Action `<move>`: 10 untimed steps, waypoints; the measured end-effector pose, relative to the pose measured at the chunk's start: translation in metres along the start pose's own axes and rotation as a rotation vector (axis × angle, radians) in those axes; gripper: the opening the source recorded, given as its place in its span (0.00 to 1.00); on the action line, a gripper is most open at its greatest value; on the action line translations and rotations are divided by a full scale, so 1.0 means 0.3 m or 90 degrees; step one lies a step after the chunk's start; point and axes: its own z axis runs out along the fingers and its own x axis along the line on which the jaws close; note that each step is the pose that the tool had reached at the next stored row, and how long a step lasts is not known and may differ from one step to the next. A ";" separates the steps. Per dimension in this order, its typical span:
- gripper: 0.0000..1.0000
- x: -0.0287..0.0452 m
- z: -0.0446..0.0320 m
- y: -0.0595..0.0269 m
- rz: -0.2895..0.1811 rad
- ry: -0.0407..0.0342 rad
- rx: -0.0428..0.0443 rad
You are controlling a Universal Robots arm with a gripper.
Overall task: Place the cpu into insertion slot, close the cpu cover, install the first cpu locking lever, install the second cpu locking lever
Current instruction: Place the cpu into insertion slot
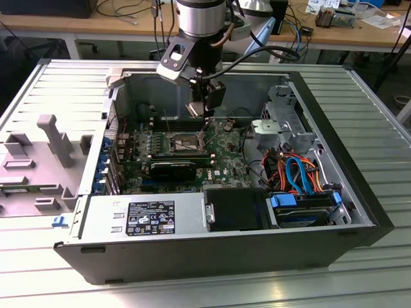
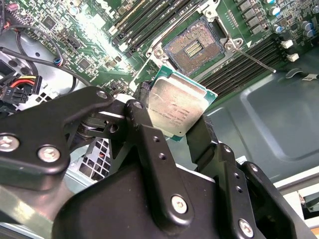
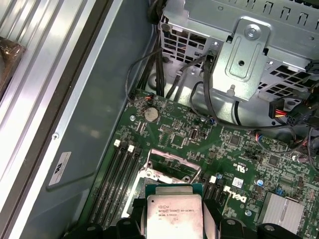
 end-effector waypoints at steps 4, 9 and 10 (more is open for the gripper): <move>0.54 0.000 0.000 0.000 0.003 -0.0003 -0.0001; 0.54 0.000 0.000 0.000 0.007 -0.0007 -0.0001; 0.54 0.000 0.000 0.000 0.008 -0.0008 -0.0001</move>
